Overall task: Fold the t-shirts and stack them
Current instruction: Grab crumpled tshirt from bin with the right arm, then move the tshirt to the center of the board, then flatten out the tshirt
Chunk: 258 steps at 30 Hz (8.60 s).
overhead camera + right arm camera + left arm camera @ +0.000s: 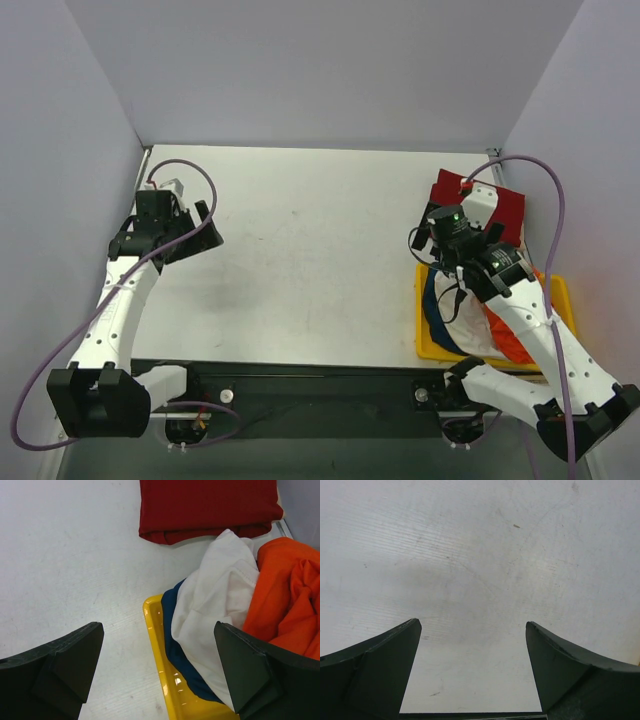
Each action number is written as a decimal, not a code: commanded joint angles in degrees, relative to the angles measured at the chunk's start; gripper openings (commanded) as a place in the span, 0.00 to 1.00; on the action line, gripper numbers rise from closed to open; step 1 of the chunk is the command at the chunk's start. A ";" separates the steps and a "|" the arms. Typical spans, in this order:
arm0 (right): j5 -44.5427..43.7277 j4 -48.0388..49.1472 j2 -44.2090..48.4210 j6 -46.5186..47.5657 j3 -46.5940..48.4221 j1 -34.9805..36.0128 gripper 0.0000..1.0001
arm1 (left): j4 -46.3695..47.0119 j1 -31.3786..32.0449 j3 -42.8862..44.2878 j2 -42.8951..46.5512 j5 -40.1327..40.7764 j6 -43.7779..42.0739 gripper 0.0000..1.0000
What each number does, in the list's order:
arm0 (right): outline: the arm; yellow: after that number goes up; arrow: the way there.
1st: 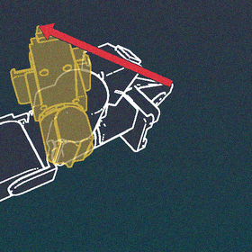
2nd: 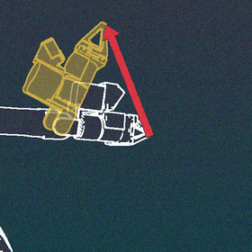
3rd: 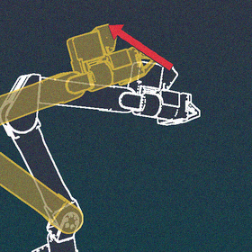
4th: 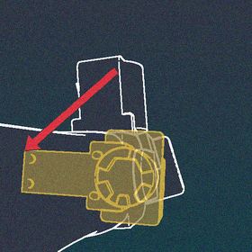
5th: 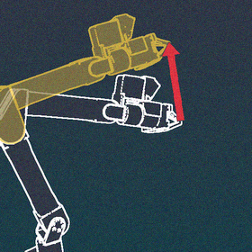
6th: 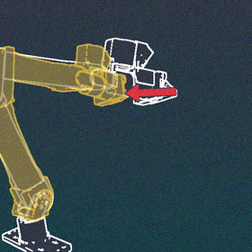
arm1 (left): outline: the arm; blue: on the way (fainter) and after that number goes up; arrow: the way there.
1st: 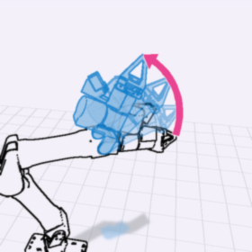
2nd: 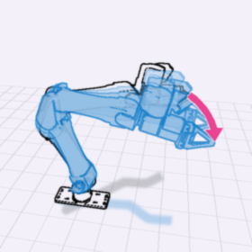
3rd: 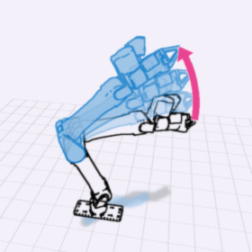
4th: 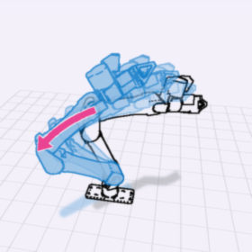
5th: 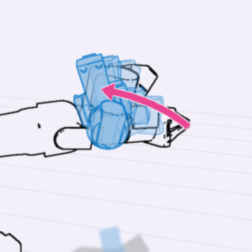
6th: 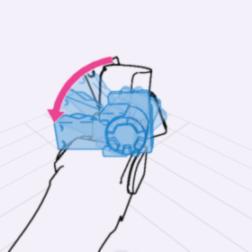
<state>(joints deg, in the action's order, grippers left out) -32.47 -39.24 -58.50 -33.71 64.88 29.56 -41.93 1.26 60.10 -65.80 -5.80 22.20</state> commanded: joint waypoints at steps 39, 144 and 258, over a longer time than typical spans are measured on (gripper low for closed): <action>16.73 -13.31 -2.06 -2.86 -1.62 -38.88 0.00 | 4.58 -0.99 18.65 -7.85 4.75 5.22 0.97; 64.46 30.19 -72.33 -9.00 54.77 -6.16 0.00 | 11.72 -18.11 5.37 -18.23 -18.10 12.26 0.00; 54.44 13.41 -54.97 4.27 16.06 -17.35 0.00 | 15.83 -11.72 35.26 -56.71 -5.71 0.30 0.44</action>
<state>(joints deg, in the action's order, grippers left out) 20.93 -22.87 -115.00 -29.89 78.28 12.40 -27.57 -10.57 92.01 -121.51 -12.05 22.33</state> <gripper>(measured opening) 0.026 0.458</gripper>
